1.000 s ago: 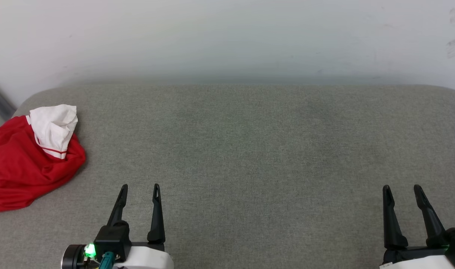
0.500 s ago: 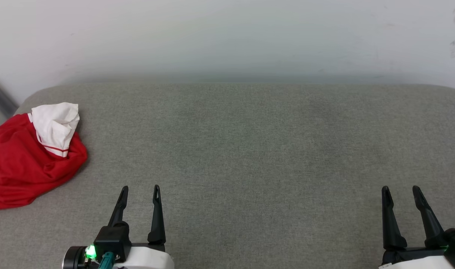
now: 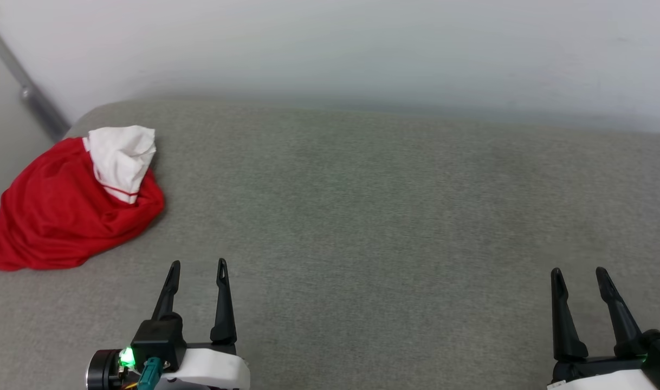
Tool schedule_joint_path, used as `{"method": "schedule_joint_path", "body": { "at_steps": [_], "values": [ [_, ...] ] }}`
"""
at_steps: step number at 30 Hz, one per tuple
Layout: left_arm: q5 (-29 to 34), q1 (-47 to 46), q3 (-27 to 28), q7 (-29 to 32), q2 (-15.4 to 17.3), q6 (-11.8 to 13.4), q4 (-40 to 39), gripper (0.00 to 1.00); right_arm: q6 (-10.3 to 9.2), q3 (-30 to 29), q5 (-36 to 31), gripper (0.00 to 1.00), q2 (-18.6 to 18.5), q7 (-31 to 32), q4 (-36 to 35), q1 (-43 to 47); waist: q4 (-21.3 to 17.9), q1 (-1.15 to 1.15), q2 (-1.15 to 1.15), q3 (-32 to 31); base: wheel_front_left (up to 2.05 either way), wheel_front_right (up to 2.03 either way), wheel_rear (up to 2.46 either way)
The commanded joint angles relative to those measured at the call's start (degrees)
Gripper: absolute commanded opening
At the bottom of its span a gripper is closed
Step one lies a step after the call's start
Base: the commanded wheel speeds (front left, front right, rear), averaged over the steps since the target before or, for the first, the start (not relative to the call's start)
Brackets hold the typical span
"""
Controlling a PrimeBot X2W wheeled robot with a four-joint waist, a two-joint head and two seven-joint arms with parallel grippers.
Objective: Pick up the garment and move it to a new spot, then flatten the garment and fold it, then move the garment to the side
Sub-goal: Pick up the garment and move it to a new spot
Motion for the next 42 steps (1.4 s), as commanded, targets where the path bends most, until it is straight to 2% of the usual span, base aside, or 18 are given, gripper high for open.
{"method": "schedule_joint_path", "body": {
  "at_steps": [1,28,35,42],
  "values": [
    [-0.1,-0.6,-0.1,-0.2,-0.1,0.4,-0.1,1.00,-0.03,0.0,0.0,1.00,0.1,-0.1,-0.2,-0.4,1.8,0.00,0.00,0.6,0.00,0.00,0.00],
    [-3.1,-2.0,0.2,-0.2,-0.1,3.5,-1.2,1.00,-0.04,0.8,-2.2,1.00,0.1,-0.1,-1.5,-2.2,19.7,0.00,0.00,3.6,0.00,0.00,0.00],
    [-3.9,-1.5,0.7,-0.2,-0.1,4.0,-1.3,1.00,-0.04,0.7,-2.7,1.00,0.1,-0.1,-1.5,-2.2,22.5,0.00,0.00,3.8,0.00,0.00,0.00],
    [-3.7,-1.3,1.3,-0.2,-0.1,4.4,-1.2,1.00,-0.04,1.0,-3.1,1.00,0.1,-0.1,-1.3,-2.4,23.3,0.00,0.00,3.8,0.00,0.00,0.00]
  ]
}}
